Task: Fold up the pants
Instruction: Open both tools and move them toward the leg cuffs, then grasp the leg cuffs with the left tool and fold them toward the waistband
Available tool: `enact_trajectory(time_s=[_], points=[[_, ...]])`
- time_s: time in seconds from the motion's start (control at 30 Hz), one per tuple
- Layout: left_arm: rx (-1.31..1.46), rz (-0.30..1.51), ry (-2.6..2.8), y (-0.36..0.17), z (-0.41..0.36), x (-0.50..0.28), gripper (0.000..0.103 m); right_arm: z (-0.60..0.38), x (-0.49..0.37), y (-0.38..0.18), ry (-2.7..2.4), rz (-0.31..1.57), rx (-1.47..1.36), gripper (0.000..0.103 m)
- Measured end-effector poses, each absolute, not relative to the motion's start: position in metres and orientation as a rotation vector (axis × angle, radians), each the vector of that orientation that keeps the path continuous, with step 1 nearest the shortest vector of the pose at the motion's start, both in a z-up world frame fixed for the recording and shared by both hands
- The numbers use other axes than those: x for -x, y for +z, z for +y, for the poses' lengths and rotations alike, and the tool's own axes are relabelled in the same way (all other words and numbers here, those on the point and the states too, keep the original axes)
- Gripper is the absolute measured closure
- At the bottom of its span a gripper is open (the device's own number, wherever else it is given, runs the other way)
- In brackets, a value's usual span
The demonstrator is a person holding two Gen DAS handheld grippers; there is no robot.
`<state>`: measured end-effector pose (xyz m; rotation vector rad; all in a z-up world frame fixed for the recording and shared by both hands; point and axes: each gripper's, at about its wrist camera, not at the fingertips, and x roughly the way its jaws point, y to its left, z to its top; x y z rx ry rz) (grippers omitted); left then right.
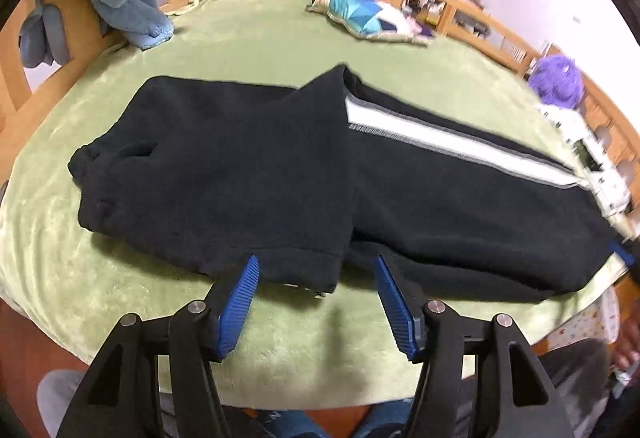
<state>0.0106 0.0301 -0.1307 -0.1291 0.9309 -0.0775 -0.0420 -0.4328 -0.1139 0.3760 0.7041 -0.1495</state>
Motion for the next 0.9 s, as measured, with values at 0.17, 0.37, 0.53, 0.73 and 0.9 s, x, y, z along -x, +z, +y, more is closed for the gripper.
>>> enact_trajectory(time_s=[0.17, 0.37, 0.53, 0.73, 0.9], points=[[0.086, 0.940, -0.063, -0.145, 0.023, -0.013, 0.045, -0.408, 0.028, -0.112, -0.114, 0.681, -0.373, 0.051], [0.017, 0.933, -0.033, -0.156, 0.013, -0.023, 0.045, -0.381, 0.013, -0.119, -0.073, 0.706, -0.368, 0.051], [-0.059, 0.900, -0.009, -0.156, 0.014, -0.027, 0.053, -0.363, 0.000, -0.122, -0.047, 0.729, -0.338, 0.051], [-0.009, 0.856, -0.086, -0.134, 0.038, -0.030, 0.092, -0.353, -0.013, -0.131, -0.059, 0.768, -0.308, 0.051], [-0.017, 0.811, -0.013, -0.108, 0.067, -0.049, 0.095, -0.357, -0.021, -0.136, -0.069, 0.787, -0.343, 0.051]])
